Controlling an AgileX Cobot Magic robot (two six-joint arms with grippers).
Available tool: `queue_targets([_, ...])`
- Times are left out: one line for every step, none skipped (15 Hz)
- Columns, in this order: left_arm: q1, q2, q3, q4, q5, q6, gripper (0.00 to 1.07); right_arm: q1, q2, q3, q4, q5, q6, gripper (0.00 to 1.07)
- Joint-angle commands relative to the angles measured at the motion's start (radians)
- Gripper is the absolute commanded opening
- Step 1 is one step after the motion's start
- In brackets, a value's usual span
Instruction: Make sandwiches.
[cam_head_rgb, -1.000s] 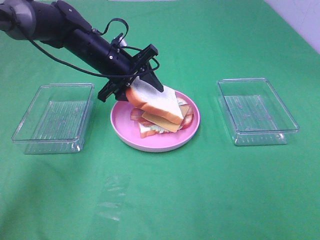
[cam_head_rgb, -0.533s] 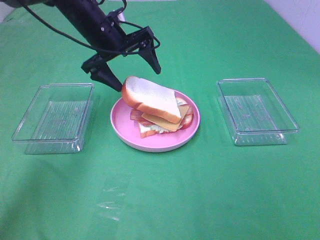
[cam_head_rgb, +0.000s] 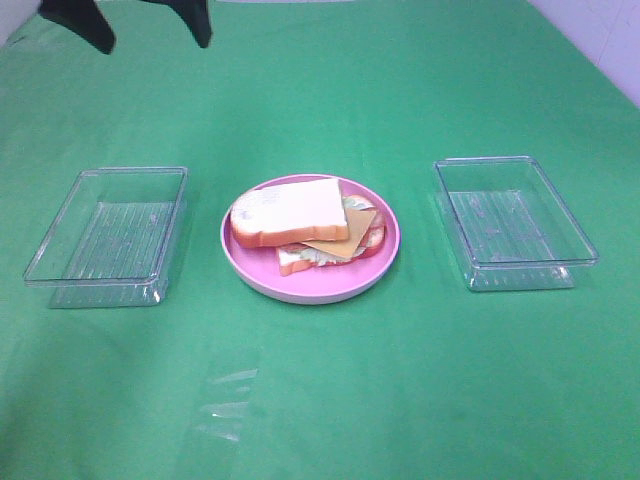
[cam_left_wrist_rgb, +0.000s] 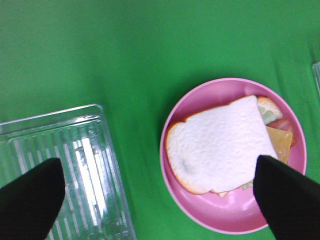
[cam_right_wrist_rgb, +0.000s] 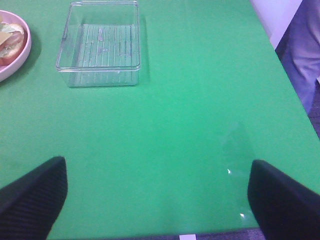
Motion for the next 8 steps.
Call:
queue_targets([0.141, -0.244, 0.246, 0.033, 0.108, 0.055, 0.94, -0.004, -0.027, 0.004, 0.001, -0.004, -0.008, 0.95])
queue_targets([0.192, -0.335, 0.346, 0.037, 0.108, 0.076, 0.94, -0.004, -0.027, 0.004, 0.002, -0.004, -0.008, 0.95])
queue_targets([0.192, -0.335, 0.346, 0.037, 0.108, 0.076, 0.94, -0.004, -0.027, 0.004, 0.002, -0.004, -0.008, 0.95])
queue_targets([0.3, -0.497, 0.521, 0.037, 0.107, 0.117, 0.94, -0.004, -0.027, 0.004, 0.002, -0.004, -0.008, 0.95])
queue_targets([0.356, -0.584, 0.611, 0.037, 0.103, 0.129, 0.94, -0.004, -0.027, 0.004, 0.002, -0.004, -0.008, 0.95])
queue_targets([0.379, -0.628, 0.653, 0.037, 0.097, 0.128, 0.94, -0.004, -0.027, 0.004, 0.002, -0.004, -0.008, 0.95])
queue_targets([0.408, -0.705, 0.725, 0.037, 0.078, 0.128, 0.94, -0.004, -0.027, 0.004, 0.002, -0.004, -0.008, 0.95])
queue_targets([0.416, -0.785, 0.791, 0.04, 0.067, 0.128, 0.94, -0.004, -0.027, 0.004, 0.002, -0.004, -0.008, 0.95])
